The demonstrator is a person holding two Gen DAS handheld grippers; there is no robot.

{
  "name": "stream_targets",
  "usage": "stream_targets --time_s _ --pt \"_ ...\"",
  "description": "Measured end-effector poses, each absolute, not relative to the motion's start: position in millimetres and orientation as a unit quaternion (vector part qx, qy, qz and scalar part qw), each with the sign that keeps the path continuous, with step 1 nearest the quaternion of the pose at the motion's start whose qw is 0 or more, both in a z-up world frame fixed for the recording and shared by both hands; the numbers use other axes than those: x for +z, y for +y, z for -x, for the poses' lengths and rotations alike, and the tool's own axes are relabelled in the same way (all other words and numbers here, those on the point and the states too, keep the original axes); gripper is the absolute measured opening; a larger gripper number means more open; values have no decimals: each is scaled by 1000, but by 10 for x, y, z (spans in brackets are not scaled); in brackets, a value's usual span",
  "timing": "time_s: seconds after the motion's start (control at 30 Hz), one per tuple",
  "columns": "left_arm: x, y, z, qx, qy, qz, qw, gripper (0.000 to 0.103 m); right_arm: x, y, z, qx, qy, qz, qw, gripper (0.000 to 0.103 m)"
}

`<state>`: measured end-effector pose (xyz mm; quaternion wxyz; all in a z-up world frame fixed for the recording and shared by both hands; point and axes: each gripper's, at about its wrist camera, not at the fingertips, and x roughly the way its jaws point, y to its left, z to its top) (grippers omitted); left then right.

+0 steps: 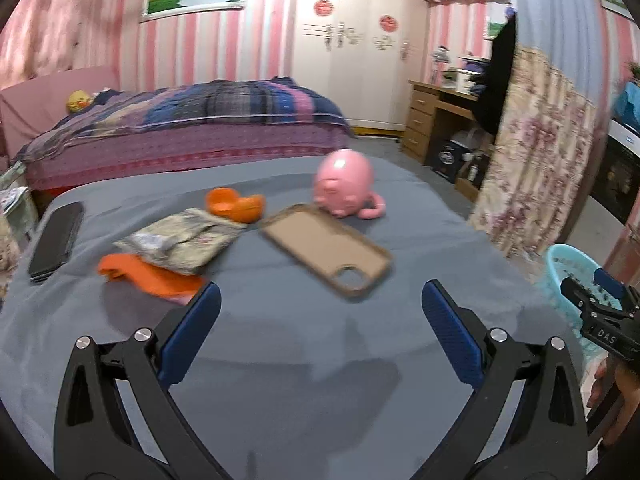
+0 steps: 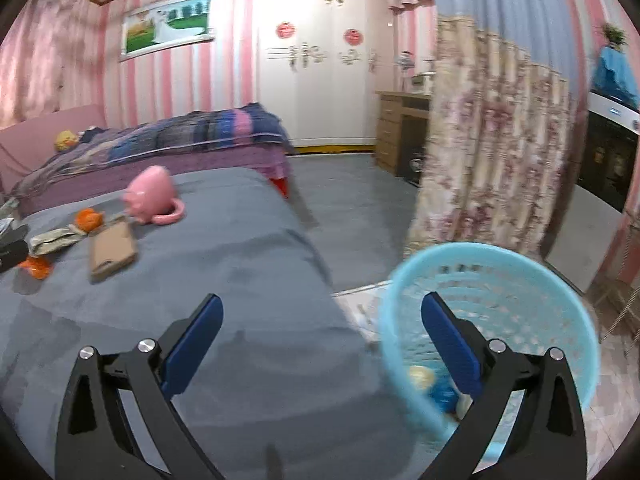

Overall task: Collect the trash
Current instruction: 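Move both tools back over the bed, then grasp the orange wrapper with the left tool and lift it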

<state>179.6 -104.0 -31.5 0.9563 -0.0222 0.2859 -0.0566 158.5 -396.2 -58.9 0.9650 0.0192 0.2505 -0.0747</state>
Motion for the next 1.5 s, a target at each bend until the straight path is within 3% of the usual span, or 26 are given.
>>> stream_targets --time_s 0.6,1.2,1.27,1.33,1.47,1.5 --pt "-440 -20 -1887 28 295 35 954 97 -317 -2508 -2294 39 229 10 972 97" --pt "-743 112 -2424 32 354 60 933 96 -639 -2530 -2474 41 273 1 961 97" --pt "-801 95 -2499 28 367 61 928 86 -640 -2533 -2475 42 274 1 961 97" --pt "-872 91 -2582 14 391 67 918 64 -639 -2527 -2483 43 274 2 961 97" --pt "-939 100 -2649 5 404 77 911 41 -643 -2513 -2493 43 276 6 960 97" --pt "-931 112 -2639 3 401 81 912 30 -638 -2509 -2488 43 276 6 960 97"
